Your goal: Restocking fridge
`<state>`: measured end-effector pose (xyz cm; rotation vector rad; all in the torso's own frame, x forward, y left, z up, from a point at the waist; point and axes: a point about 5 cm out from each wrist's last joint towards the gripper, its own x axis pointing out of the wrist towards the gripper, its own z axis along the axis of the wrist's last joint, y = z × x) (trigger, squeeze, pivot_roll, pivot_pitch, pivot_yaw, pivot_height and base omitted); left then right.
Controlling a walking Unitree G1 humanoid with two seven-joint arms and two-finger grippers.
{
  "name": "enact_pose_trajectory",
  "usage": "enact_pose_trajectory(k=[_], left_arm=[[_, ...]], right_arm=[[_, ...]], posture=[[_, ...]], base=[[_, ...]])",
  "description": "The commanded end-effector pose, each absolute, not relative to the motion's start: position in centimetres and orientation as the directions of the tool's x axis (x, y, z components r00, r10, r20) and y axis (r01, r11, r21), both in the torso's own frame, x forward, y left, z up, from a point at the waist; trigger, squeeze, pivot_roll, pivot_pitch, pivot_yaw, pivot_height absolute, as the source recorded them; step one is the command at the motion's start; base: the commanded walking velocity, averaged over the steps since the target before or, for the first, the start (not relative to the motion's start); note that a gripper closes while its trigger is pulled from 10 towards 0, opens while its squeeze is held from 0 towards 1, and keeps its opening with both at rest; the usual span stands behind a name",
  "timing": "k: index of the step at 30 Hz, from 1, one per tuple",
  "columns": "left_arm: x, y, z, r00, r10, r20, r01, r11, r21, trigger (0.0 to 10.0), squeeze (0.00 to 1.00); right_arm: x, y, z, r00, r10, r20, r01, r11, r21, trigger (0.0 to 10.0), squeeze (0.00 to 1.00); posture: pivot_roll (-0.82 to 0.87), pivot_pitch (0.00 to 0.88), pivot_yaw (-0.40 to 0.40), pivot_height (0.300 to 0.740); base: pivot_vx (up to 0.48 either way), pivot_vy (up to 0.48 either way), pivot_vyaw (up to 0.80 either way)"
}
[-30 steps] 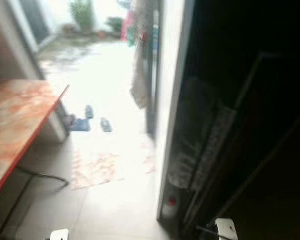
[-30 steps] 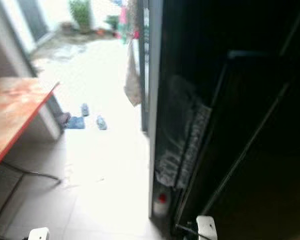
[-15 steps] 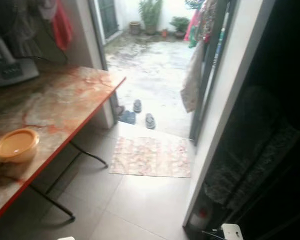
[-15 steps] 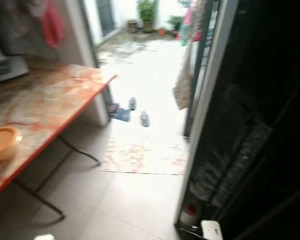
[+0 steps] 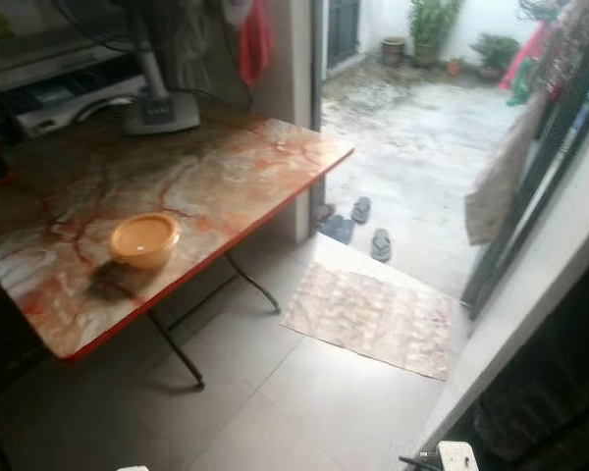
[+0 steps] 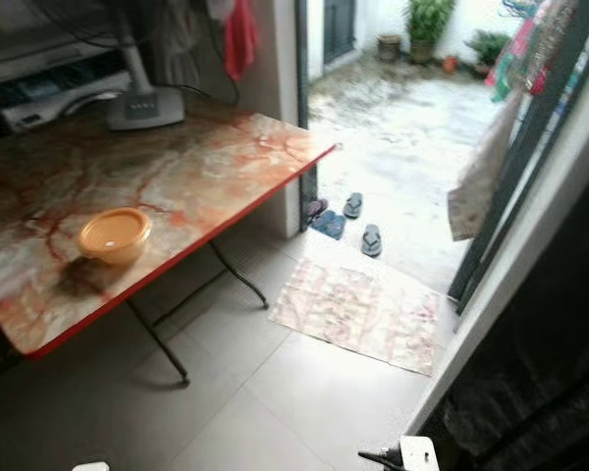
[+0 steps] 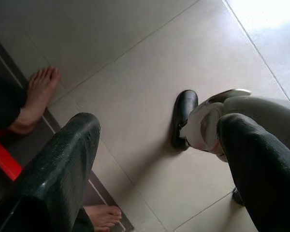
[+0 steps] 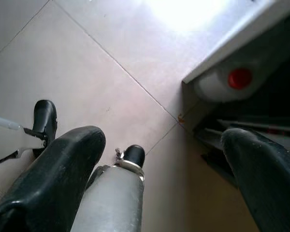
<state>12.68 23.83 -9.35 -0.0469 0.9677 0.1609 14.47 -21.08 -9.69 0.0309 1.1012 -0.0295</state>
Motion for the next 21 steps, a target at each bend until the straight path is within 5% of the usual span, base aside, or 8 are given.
enact_pose_trajectory(k=[1, 15, 21], left_arm=[[13.0, 23.9, -9.3, 0.56, 0.131, -0.818, -0.173, 0.984, 0.039, 10.0, 0.0], [14.7, 24.0, -8.6, 0.6, 0.162, -0.784, -0.19, 0.98, 0.058, 10.0, 0.0], [15.5, 25.1, -7.9, 0.63, 0.213, -0.747, -0.225, 0.971, 0.087, 10.0, 0.0]], right_arm=[[14.5, -21.0, -9.7, 0.45, -0.002, -0.893, 0.027, 1.0, 0.011, 10.0, 0.0], [14.6, -20.9, -9.7, 0.453, 0.007, -0.892, 0.013, 1.0, 0.014, 10.0, 0.0], [14.6, -20.8, -9.7, 0.459, 0.02, -0.888, 0.026, 0.999, 0.036, 10.0, 0.0]], posture=[[0.06, 0.018, -0.008, 0.74], [0.06, 0.011, -0.005, 0.74], [0.06, 0.0, -0.006, 0.74]], base=[[0.0, 0.0, 0.8], [0.0, 0.0, 0.8], [0.0, 0.0, 0.0]])
